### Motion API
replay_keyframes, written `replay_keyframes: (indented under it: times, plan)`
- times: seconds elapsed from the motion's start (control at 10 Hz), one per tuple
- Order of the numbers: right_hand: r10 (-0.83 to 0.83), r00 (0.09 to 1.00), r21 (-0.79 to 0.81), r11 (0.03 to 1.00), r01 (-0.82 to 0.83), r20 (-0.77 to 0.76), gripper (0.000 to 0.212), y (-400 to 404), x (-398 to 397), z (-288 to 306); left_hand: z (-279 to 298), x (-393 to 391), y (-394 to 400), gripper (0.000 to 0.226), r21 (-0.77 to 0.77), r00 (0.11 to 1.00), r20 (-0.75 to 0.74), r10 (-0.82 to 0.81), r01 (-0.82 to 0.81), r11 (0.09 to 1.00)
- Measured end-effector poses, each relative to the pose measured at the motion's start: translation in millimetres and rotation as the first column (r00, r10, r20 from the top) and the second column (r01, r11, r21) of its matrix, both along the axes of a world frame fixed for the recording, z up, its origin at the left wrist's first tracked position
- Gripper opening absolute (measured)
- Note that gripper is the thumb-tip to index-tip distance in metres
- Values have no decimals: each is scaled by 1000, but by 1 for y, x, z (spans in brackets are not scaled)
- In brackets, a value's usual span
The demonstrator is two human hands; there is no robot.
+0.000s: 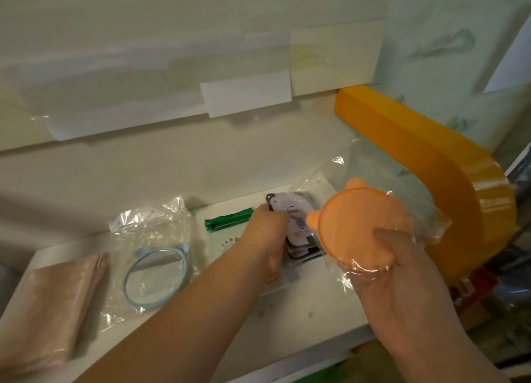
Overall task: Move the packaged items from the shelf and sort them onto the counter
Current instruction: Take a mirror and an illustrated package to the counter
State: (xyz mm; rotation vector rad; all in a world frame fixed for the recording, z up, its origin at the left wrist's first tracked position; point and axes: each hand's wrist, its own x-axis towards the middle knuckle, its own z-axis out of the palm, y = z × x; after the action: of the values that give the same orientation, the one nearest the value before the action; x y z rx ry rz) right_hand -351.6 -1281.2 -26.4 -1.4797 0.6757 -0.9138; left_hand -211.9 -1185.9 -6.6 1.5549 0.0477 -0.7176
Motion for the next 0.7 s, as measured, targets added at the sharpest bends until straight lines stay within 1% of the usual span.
replay_keyframes:
  times: [0.1, 0.2, 0.3, 0.4, 0.5, 0.6, 0.7]
  plan:
    - [141, 951, 539, 796, -274, 275, 40, 29, -16, 37, 0, 1, 12, 26, 132, 992, 129, -4, -13, 991]
    - [74, 959, 643, 727, -241, 275, 22, 28, -8, 43, 9, -5, 35, 10, 178, 973, 231, -24, -18, 984]
    - [176, 949, 623, 721, -304, 260, 35, 36, 1, 41, 13, -4, 74, 26, 228, 928, 373, -25, -65, 971]
    - [282, 955, 467, 835, -290, 89, 38, 52, 14, 49, 21, 0, 121, 46, 298, 871, 492, -11, -156, 942]
    - [417, 906, -54, 905, -421, -77, 21, 80, 28, 59, 32, -5, 168, 48, 442, 778, 619, -102, -238, 865]
    - [564, 789, -360, 703, -613, -242, 53, 106, 47, 40, 33, -12, 206, 46, 537, 688, 698, -199, -318, 782]
    - [403, 766, -658, 397, -639, -500, 76, 140, 75, 20, 26, -13, 239, 44, 554, 714, 675, -185, -325, 766]
